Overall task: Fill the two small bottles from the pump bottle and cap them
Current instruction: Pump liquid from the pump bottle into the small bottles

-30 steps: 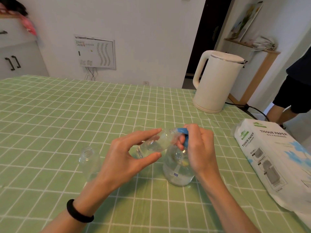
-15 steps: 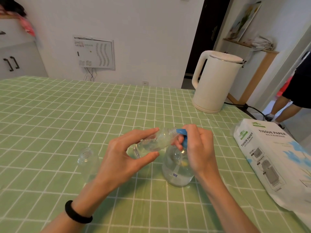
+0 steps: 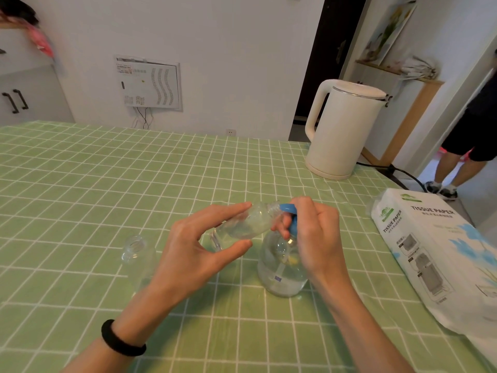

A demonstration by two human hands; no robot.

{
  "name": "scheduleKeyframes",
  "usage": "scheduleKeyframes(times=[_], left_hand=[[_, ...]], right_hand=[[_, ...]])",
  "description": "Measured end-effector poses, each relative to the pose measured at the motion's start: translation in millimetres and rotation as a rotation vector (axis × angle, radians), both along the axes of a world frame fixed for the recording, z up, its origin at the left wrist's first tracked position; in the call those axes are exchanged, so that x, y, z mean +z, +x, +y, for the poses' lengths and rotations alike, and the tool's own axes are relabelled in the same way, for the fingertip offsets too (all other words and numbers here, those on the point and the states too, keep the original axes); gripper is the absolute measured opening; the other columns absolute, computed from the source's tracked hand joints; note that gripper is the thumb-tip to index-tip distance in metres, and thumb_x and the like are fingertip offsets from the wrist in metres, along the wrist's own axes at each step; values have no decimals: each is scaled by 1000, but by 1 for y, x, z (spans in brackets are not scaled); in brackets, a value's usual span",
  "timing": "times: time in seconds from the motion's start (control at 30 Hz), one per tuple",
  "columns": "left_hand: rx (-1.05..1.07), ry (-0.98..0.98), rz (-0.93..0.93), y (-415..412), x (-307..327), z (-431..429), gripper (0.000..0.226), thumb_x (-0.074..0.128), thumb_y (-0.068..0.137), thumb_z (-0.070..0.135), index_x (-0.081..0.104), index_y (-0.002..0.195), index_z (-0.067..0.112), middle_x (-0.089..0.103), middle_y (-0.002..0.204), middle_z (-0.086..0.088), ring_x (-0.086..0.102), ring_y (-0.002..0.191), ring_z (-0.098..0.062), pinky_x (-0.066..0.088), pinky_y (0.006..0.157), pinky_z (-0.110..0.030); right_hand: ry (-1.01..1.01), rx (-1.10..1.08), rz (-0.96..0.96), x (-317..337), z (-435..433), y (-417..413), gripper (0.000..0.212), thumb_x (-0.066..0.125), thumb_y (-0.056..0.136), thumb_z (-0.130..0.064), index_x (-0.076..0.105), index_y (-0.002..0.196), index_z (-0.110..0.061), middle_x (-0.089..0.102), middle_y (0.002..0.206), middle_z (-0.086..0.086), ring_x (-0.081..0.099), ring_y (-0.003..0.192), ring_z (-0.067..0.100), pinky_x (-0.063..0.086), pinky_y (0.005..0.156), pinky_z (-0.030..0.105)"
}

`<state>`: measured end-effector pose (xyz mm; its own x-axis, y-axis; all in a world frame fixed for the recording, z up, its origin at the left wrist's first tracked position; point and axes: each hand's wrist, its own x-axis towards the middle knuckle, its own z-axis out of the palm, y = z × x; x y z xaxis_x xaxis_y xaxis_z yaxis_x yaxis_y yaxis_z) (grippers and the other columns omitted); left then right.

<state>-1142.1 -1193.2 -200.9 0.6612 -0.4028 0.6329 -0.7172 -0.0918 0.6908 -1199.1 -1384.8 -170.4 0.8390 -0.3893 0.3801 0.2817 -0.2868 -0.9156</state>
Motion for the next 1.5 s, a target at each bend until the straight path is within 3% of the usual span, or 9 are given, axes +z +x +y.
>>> scheduleKeyframes(times=[0.13,0.37,0.73,1.03,1.17,1.23,1.3,1.4,1.5], left_hand=[[-2,1,-4,1,-2,0,57,87,79,24,71,134,23,78,119,14,73,111,-6,53,93,-17],[3,-4,4,1,-3,-1,56,87,79,22,71,133,25,78,117,15,73,111,-6,52,92,-15],[-11,-6,-8,2,-1,1,57,83,80,40,68,135,32,75,124,22,71,114,0,51,97,-12],[-9,2,-8,1,0,0,56,79,80,43,68,134,33,74,123,25,71,112,0,52,93,-14],[-12,2,-2,2,-1,0,57,79,80,43,68,134,30,74,124,24,71,113,-1,51,94,-13],[-21,0,-2,2,-2,0,56,80,81,42,68,134,30,74,124,22,71,114,-2,52,96,-14],[-23,1,-4,2,-2,0,56,80,81,41,68,134,30,75,124,22,72,114,-3,52,97,-15],[-24,2,1,2,-3,-1,56,81,81,41,68,135,31,75,123,22,72,115,-3,52,97,-16],[-20,0,3,1,-3,-1,56,80,81,41,69,134,30,75,123,22,72,115,-5,52,96,-16]], right_hand=[[-15,-24,-12,0,2,-1,50,43,94,-26,56,47,-16,57,50,6,67,60,13,57,68,28],[25,-44,-7,1,4,-2,64,36,98,-52,53,45,-20,56,49,2,73,66,16,53,67,17],[-4,-8,-5,0,4,-2,48,42,92,-33,54,47,-21,54,49,3,66,60,13,60,74,41],[23,-31,31,-1,3,-3,66,35,95,-58,54,48,-16,58,51,2,73,66,9,55,70,22],[18,-10,14,1,3,-1,55,41,94,-41,52,47,-15,53,49,6,66,61,13,58,76,42],[-8,-19,9,1,2,-1,50,42,93,-28,50,51,-3,51,49,13,64,58,14,58,71,37],[-21,-28,12,0,2,-1,47,42,92,-26,49,50,-5,51,49,12,65,58,17,57,70,37],[1,-30,38,-1,2,-2,51,41,95,-33,53,48,-17,54,49,4,70,64,16,57,76,43],[5,-35,40,-2,2,-2,63,36,96,-53,53,49,-16,58,52,5,72,67,13,57,74,34]])
